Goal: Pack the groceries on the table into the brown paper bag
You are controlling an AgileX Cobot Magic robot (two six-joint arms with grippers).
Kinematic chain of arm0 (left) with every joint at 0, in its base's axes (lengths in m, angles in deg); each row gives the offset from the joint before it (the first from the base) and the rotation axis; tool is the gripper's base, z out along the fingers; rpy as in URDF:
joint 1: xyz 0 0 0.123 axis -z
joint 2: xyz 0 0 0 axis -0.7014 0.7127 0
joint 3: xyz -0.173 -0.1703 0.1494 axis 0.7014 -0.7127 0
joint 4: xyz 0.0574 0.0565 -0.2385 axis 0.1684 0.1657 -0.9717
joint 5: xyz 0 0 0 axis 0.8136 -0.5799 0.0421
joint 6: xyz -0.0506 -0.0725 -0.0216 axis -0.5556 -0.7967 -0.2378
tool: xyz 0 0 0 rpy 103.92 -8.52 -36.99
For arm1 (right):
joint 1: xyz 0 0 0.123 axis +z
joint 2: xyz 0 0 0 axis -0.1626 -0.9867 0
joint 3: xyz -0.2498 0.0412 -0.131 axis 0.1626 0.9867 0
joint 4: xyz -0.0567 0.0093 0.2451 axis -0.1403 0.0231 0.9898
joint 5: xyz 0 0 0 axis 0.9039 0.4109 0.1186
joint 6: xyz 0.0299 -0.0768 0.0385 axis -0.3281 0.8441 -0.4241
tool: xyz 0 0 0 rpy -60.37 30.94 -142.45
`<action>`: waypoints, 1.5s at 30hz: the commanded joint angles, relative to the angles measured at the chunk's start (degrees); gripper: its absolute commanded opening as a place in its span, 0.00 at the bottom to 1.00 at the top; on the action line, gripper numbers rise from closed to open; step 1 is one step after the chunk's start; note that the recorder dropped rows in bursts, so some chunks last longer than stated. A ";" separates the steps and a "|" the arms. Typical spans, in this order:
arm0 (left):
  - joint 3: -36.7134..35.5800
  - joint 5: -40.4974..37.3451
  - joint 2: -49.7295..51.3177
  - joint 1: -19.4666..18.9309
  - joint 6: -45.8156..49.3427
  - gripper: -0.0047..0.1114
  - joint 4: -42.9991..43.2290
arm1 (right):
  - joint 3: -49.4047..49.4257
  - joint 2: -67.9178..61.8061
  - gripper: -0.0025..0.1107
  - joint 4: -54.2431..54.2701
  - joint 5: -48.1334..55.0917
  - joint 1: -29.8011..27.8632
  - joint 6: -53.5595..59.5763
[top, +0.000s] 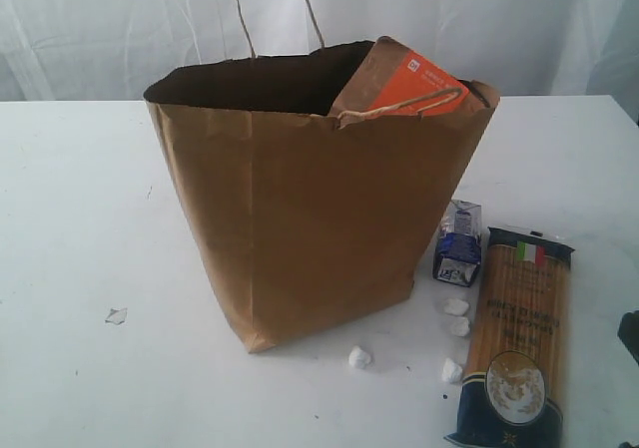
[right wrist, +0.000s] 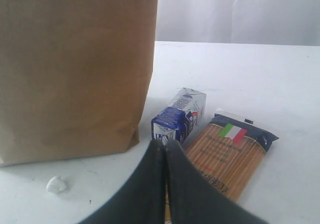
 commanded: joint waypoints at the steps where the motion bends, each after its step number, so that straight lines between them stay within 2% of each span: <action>1: -0.18 -0.27 -0.31 -1.77 0.11 0.04 -0.20 | 0.12 0.21 0.02 0.03 0.07 -0.37 0.00; 10: -0.18 -0.27 -0.31 -4.24 0.11 0.04 -0.20 | 0.12 0.21 0.02 0.03 0.07 -0.37 0.00; 32: -0.18 -0.27 -0.31 -4.24 0.11 0.04 -0.20 | 0.12 0.21 0.02 0.03 -0.20 -0.37 0.02; 40: -0.18 -0.27 -0.31 -4.24 0.11 0.04 -0.20 | 0.12 0.21 0.02 4.64 -18.34 -0.37 -18.26; 45: -0.18 -0.27 -0.31 -4.24 0.11 0.04 -0.20 | 0.12 0.21 0.02 4.64 -22.54 -0.37 -24.74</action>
